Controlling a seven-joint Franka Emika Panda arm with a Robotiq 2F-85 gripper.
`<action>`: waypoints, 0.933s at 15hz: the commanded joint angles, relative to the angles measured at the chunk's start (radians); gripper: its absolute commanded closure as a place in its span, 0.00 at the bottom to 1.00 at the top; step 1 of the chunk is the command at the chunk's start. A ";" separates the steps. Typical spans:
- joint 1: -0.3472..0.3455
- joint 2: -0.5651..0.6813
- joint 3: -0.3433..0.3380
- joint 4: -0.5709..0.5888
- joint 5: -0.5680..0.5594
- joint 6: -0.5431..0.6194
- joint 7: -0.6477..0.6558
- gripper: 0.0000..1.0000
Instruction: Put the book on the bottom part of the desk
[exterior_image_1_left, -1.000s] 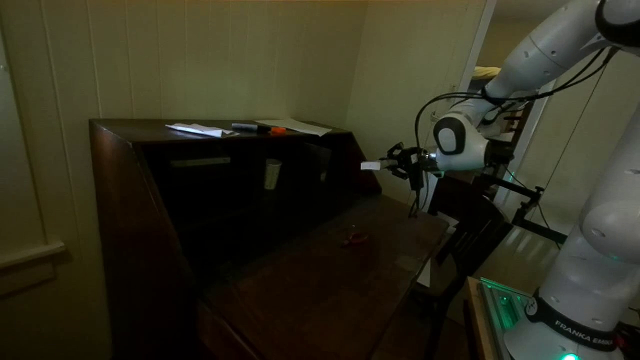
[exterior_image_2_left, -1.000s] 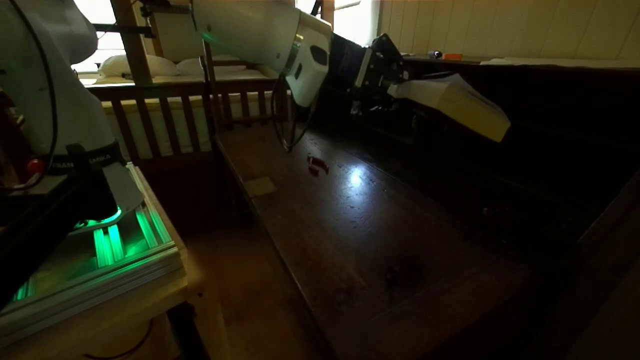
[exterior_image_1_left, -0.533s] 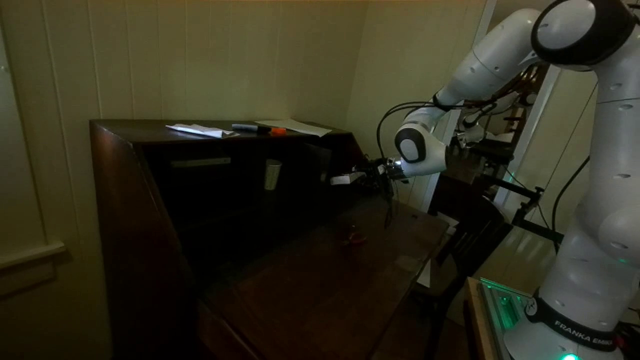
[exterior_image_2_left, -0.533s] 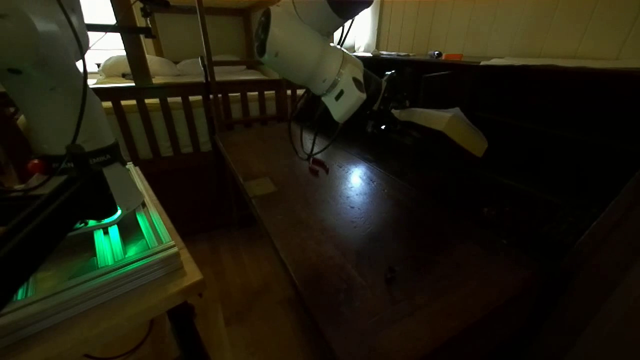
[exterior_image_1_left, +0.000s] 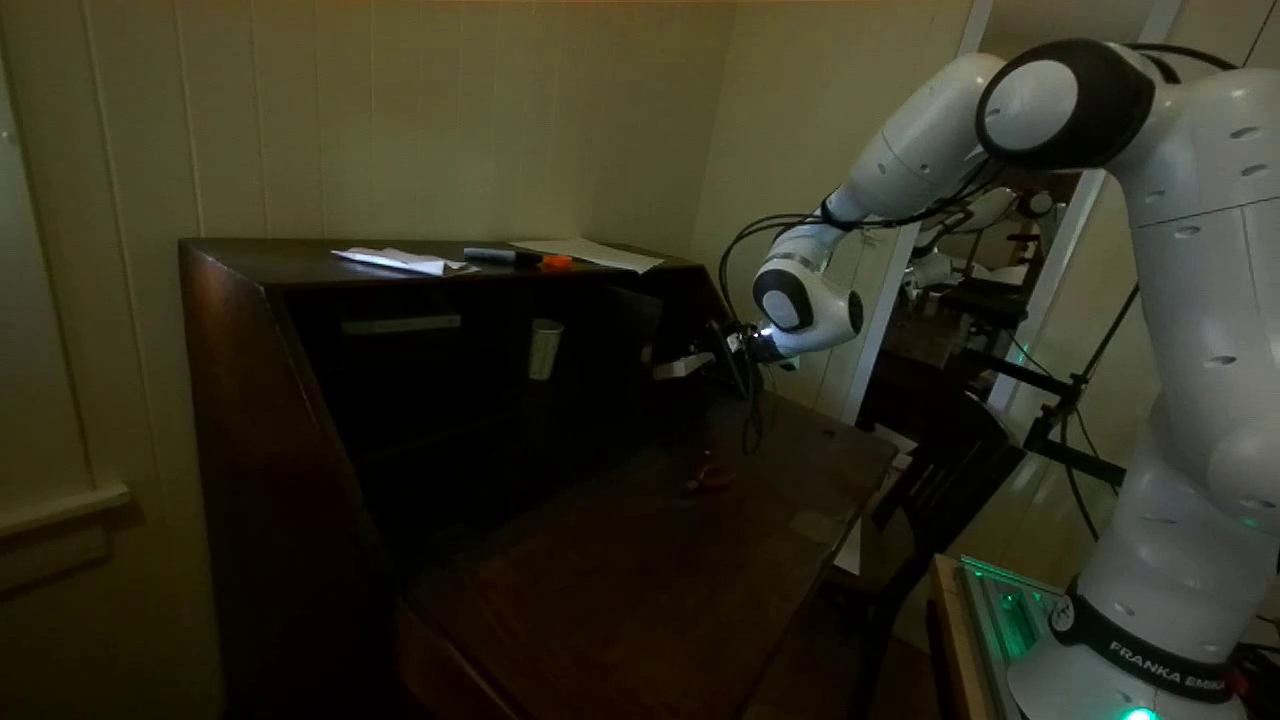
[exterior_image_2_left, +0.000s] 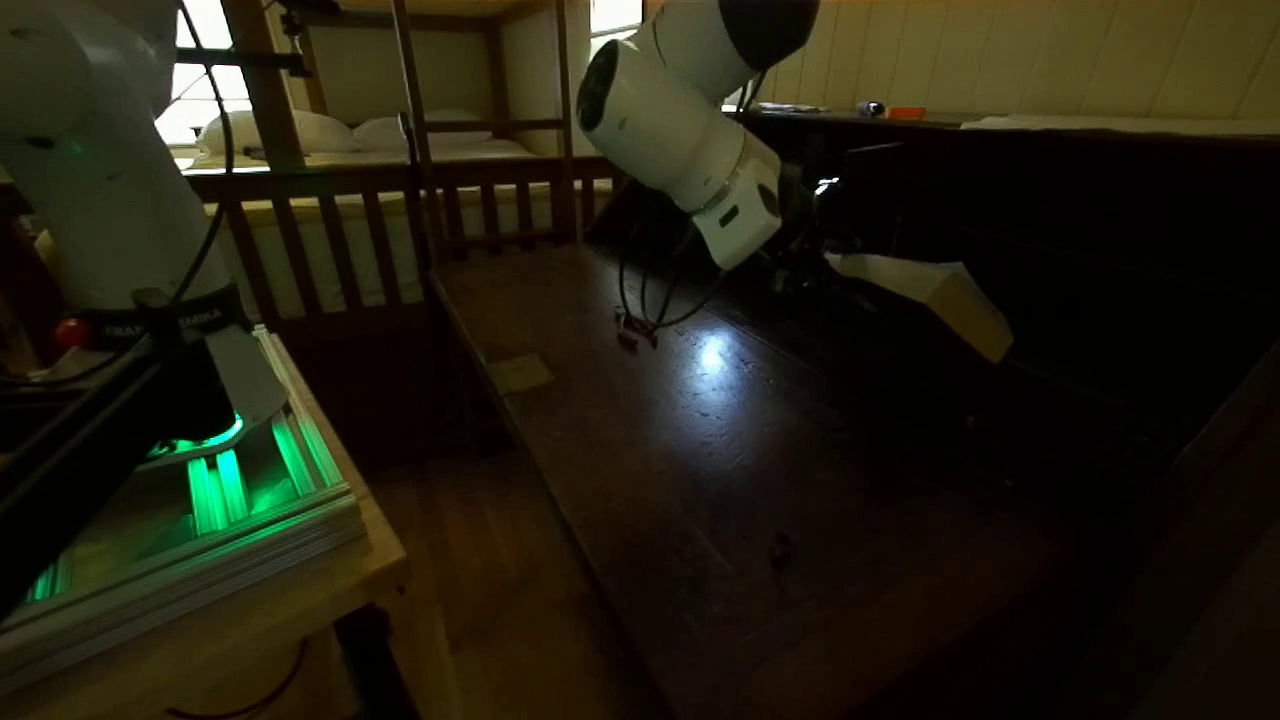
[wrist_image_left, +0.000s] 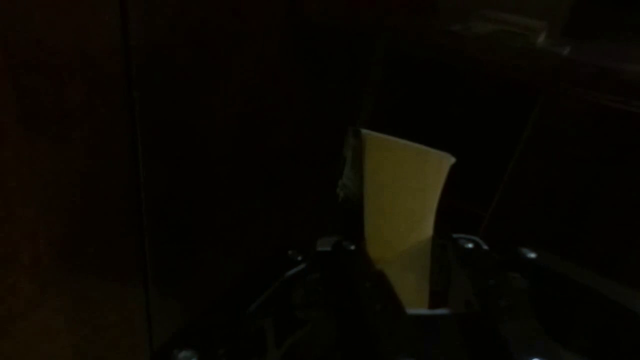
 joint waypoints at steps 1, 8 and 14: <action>0.037 0.097 -0.033 0.070 -0.012 0.031 0.091 0.92; 0.067 0.142 -0.064 0.077 -0.047 0.032 0.183 0.44; 0.091 0.041 -0.061 -0.047 -0.294 0.124 0.307 0.10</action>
